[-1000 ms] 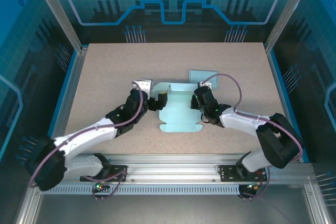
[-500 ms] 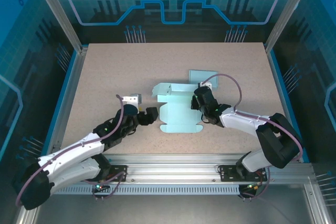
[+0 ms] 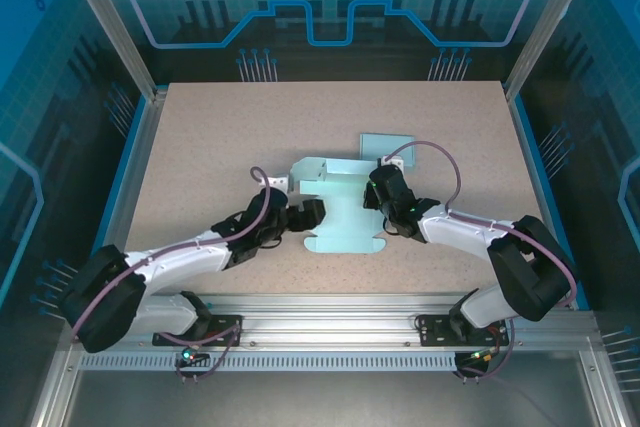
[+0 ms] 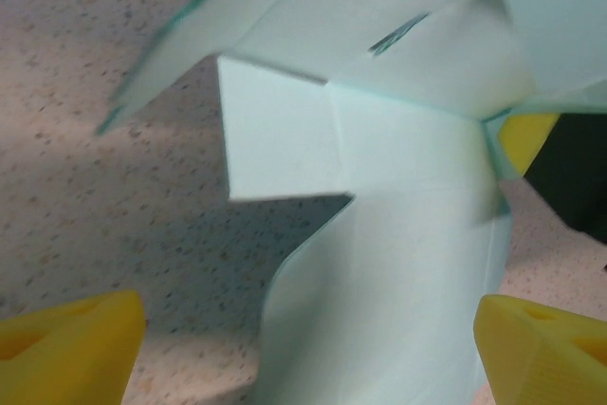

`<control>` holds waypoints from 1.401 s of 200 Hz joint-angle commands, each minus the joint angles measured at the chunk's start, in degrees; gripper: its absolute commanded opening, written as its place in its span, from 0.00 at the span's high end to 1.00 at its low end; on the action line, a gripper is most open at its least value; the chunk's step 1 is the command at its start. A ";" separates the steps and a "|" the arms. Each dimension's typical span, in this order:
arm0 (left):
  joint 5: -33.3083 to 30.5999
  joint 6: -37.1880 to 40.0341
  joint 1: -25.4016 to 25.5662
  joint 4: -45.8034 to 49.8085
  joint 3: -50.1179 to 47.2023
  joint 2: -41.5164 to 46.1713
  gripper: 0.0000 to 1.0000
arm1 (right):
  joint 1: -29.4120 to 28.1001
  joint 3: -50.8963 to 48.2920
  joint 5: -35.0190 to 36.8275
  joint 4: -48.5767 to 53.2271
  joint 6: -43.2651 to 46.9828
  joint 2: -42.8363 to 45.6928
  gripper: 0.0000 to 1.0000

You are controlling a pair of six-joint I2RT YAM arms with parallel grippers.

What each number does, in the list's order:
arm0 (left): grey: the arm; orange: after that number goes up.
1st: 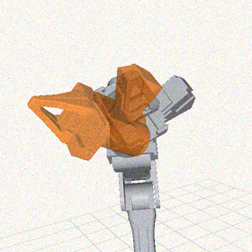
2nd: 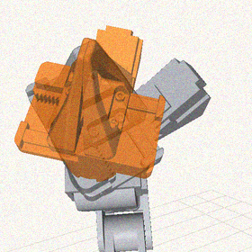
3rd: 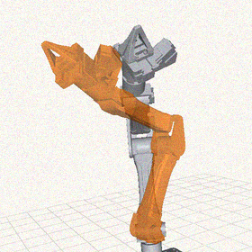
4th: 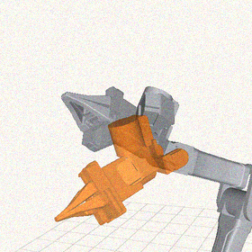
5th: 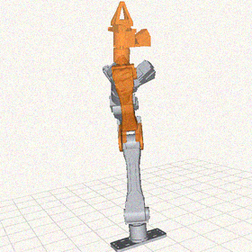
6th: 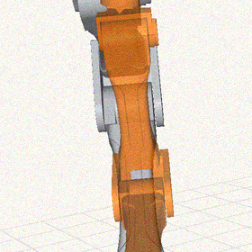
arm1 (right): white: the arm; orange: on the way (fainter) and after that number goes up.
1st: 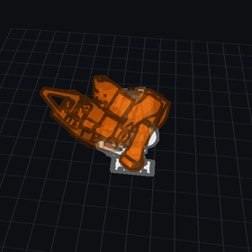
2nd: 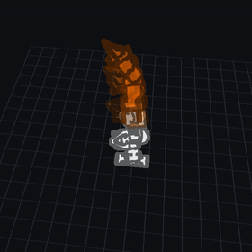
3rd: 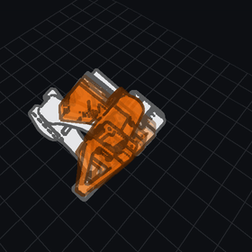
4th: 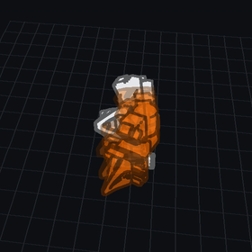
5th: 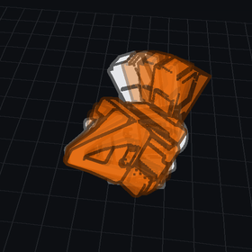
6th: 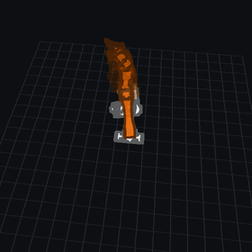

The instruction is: Fold the paper box

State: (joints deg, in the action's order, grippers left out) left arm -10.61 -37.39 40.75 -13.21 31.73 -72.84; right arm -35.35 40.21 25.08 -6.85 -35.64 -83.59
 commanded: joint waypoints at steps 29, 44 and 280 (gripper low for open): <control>0.51 4.58 0.22 -5.83 4.54 -2.80 0.11 | -1.10 1.89 0.61 0.00 -0.95 0.10 1.00; 0.16 5.92 0.25 -6.23 5.28 -3.38 0.13 | -1.11 2.02 0.46 -0.22 -0.92 -0.08 1.00; 13.36 12.16 0.30 -3.09 1.20 12.85 0.16 | -2.60 3.21 1.98 1.21 -1.81 -1.76 1.00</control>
State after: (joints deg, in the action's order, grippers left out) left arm -1.65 -28.14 40.75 -22.09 33.76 -69.25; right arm -37.04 42.00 25.98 -6.00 -36.49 -85.76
